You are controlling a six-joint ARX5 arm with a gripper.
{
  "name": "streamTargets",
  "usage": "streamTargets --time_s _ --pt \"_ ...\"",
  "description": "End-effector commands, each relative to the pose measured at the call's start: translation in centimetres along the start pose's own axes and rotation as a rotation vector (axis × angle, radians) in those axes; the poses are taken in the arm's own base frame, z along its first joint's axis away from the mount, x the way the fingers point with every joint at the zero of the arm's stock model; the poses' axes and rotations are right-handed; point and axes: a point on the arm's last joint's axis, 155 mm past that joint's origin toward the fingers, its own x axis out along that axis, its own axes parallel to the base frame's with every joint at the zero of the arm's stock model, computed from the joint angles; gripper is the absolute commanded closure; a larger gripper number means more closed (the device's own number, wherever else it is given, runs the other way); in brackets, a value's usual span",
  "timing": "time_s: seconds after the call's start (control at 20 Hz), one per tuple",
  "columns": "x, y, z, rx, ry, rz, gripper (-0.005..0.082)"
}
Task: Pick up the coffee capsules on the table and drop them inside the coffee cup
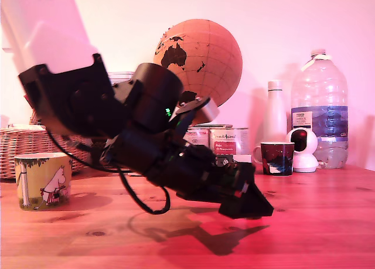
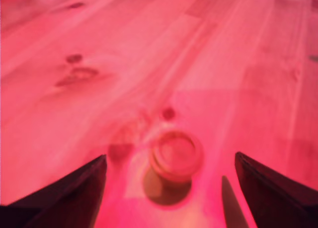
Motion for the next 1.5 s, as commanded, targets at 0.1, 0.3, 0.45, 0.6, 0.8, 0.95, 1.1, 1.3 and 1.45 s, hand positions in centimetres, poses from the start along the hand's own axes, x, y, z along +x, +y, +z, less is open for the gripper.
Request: streamTargets --time_s 0.1,0.3,0.45,0.6,0.8,0.95,1.1,1.3,1.45 --pt "0.8 0.0 -1.4 -0.025 0.060 -0.005 0.0028" --pt "1.9 0.2 -2.3 -0.058 0.102 -0.008 0.0048" --pt "2.2 0.0 -2.5 -0.061 0.117 -0.013 0.0117" --pt "2.3 -0.1 -2.5 -0.060 0.118 -0.016 0.0384" --pt "2.3 -0.1 -2.5 -0.060 0.119 -0.016 0.0557" --pt "2.2 -0.1 -2.5 -0.060 0.118 -0.015 0.0557" --pt "2.0 -0.1 -2.2 -0.061 0.121 -0.015 0.0557" --pt "1.3 -0.1 -1.2 -0.061 0.118 -0.013 0.0557" --pt "0.3 0.0 -0.7 -0.069 0.139 -0.009 0.0557"
